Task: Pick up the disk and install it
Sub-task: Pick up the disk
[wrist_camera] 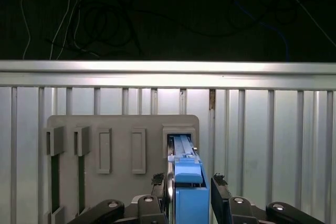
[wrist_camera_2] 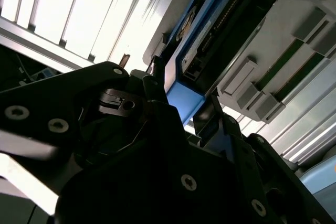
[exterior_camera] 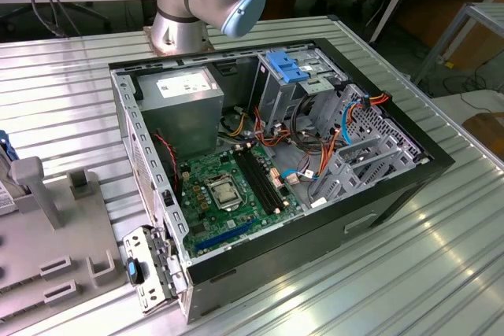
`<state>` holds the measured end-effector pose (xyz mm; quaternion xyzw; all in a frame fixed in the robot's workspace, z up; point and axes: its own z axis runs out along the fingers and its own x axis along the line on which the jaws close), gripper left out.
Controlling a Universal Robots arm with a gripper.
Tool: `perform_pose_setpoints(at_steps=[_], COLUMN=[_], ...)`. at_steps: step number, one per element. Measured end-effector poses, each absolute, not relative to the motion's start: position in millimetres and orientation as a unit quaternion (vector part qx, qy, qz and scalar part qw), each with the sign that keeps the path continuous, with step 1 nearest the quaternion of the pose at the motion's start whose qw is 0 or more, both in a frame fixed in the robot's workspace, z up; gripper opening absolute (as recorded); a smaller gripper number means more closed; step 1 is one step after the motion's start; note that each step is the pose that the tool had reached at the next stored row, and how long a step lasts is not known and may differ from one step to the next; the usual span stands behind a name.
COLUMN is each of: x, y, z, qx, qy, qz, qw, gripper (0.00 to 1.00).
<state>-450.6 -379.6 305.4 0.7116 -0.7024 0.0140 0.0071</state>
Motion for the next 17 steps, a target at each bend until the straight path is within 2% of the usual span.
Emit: perform_pose_setpoints(at_steps=[10,11,12,17], x=[-450.6,-450.6,-450.6,-450.6], y=[-379.6,-379.6,-379.6,-379.6], z=[305.3,305.3,305.3,305.2], qx=[0.712,0.712,0.712,0.712], qy=[-0.702,-0.702,-0.702,-0.702], qz=[0.014,0.014,0.014,0.014], qw=[0.007,0.007,0.007,0.007], gripper=[0.47,0.45,0.37,0.37])
